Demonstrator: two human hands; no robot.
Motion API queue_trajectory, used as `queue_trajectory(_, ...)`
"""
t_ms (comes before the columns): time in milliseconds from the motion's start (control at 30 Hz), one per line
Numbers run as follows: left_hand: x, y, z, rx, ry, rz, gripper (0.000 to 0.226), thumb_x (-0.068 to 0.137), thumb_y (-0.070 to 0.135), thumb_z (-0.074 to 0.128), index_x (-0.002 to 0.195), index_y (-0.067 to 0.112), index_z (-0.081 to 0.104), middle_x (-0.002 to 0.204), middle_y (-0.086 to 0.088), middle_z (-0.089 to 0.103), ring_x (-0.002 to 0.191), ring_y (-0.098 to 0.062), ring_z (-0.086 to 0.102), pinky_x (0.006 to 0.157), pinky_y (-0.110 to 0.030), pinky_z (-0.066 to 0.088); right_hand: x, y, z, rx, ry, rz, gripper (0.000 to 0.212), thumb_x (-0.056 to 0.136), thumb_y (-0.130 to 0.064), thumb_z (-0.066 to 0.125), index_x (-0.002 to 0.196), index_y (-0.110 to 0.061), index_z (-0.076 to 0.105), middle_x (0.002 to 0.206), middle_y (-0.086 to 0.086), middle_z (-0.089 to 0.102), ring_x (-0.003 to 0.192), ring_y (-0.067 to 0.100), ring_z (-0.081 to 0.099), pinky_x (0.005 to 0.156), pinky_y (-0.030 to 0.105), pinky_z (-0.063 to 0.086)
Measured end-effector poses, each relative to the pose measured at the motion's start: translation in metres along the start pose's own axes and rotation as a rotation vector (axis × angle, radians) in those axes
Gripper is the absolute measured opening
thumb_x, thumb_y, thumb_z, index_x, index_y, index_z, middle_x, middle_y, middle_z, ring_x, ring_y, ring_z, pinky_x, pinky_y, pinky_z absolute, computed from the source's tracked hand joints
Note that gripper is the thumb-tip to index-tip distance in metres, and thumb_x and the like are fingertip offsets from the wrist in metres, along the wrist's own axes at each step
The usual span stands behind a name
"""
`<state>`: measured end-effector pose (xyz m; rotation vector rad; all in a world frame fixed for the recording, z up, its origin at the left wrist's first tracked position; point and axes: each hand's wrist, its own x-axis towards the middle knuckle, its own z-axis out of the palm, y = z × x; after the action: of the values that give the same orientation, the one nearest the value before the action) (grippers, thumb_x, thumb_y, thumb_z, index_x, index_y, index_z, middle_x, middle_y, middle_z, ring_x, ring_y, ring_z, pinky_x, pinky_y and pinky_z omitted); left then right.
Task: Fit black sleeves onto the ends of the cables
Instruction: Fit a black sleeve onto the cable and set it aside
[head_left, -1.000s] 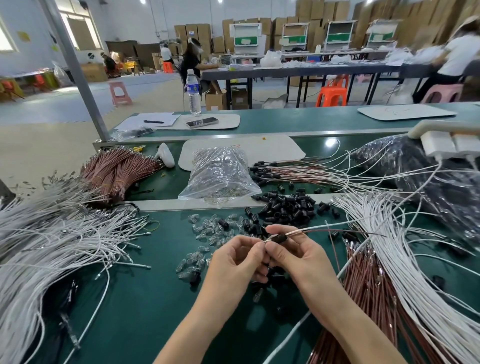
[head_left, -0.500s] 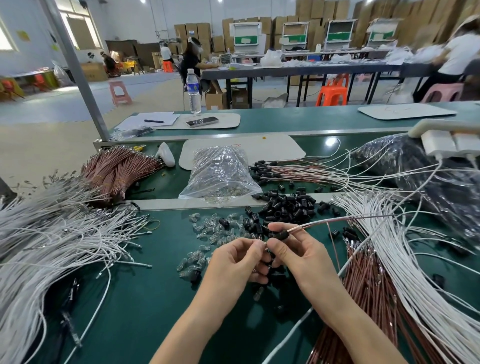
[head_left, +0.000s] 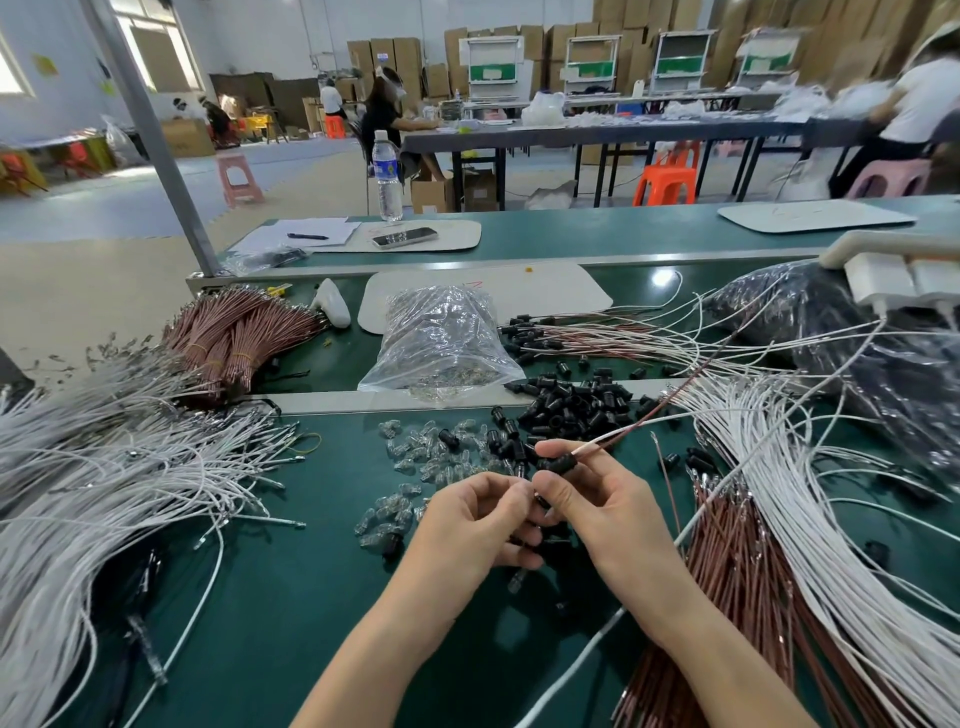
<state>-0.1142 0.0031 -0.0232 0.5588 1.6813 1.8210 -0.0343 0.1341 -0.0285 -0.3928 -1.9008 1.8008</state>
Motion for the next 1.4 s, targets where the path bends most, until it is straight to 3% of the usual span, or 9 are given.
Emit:
queue_trajectory(367,0.001,-0.001,-0.002,-0.077,-0.027,-0.044,0.010,0.098,0.011,0.064,0.099,0.001,0.067,0.084,-0.008,0.074,0.071,-0.013,0.065,0.063,-0.026,0.056,0.001,-0.002,0.002,0.102,-0.003,0.110,0.026,0.080,-0.034,0.075,0.104,-0.024,0.076,0.082,0.002,0.076,0.077,0.013,0.072,0.074,0.021,0.057)
queue_trajectory(633,-0.003,0.003,-0.003,-0.004,-0.052,0.014,0.013,0.100,0.010,0.061,0.101,-0.003,0.059,0.083,-0.014,0.074,0.067,-0.018,0.067,0.061,-0.031,0.058,0.000,-0.004,0.002,0.033,-0.012,0.169,0.031,0.076,-0.048,0.075,0.076,-0.017,0.074,0.069,0.005,0.070,0.067,0.014,0.066,0.070,0.031,0.057)
queue_trajectory(800,-0.004,0.002,-0.004,0.113,-0.065,0.076,0.008,0.101,0.012,0.060,0.094,0.009,0.059,0.081,-0.011,0.074,0.065,-0.018,0.067,0.057,-0.029,0.056,-0.002,-0.008,0.003,0.062,-0.012,0.155,0.026,0.078,-0.044,0.077,0.075,-0.018,0.075,0.069,0.007,0.072,0.065,0.014,0.068,0.064,0.022,0.055)
queue_trajectory(900,-0.003,0.003,-0.017,0.337,-0.044,0.164,0.018,0.100,0.023,0.063,0.084,0.032,0.064,0.080,-0.002,0.075,0.063,-0.011,0.065,0.055,-0.026,0.052,-0.002,-0.008,0.002,0.079,0.005,0.138,0.027,0.080,-0.043,0.076,0.076,-0.017,0.076,0.071,0.004,0.073,0.067,0.013,0.069,0.065,0.020,0.057)
queue_trajectory(1000,0.011,0.013,-0.050,0.738,0.224,0.270,0.010,0.099,0.037,0.062,0.090,0.036,0.064,0.080,0.009,0.071,0.067,0.002,0.062,0.062,-0.018,0.050,0.000,-0.009,0.000,0.222,0.076,0.174,0.020,0.076,-0.040,0.077,0.074,-0.020,0.079,0.070,-0.001,0.069,0.067,0.009,0.067,0.065,0.020,0.058)
queue_trajectory(1067,0.025,0.021,-0.073,1.118,0.350,0.208,0.013,0.101,0.038,0.056,0.110,0.029,0.062,0.098,0.008,0.067,0.088,-0.007,0.064,0.077,-0.027,0.054,0.002,-0.009,-0.001,0.333,0.099,0.215,0.018,0.073,-0.037,0.078,0.074,-0.019,0.081,0.073,0.001,0.072,0.069,0.010,0.068,0.065,0.018,0.057)
queue_trajectory(1133,0.040,0.025,-0.086,1.385,0.316,0.024,0.028,0.103,0.037,0.052,0.126,0.020,0.055,0.116,-0.004,0.060,0.105,-0.023,0.061,0.090,-0.041,0.052,0.004,-0.009,0.000,0.415,0.105,0.254,0.018,0.069,-0.034,0.079,0.071,-0.017,0.081,0.073,0.003,0.072,0.066,0.009,0.068,0.062,0.015,0.056)
queue_trajectory(1200,0.052,0.026,-0.090,1.490,0.235,-0.100,0.031,0.103,0.037,0.053,0.126,0.016,0.053,0.121,-0.009,0.060,0.110,-0.029,0.059,0.092,-0.043,0.050,0.004,-0.010,0.000,0.478,0.106,0.280,0.016,0.068,-0.031,0.079,0.068,-0.015,0.081,0.070,0.003,0.071,0.060,0.007,0.065,0.057,0.014,0.054)
queue_trajectory(1400,0.067,0.031,-0.089,1.521,0.166,-0.138,0.012,0.102,0.018,0.051,0.104,0.009,0.059,0.105,-0.013,0.065,0.096,-0.033,0.063,0.082,-0.041,0.051,0.005,-0.010,-0.003,0.607,0.114,0.347,0.014,0.072,-0.025,0.076,0.069,-0.012,0.079,0.070,0.004,0.070,0.056,0.007,0.063,0.053,0.014,0.054)
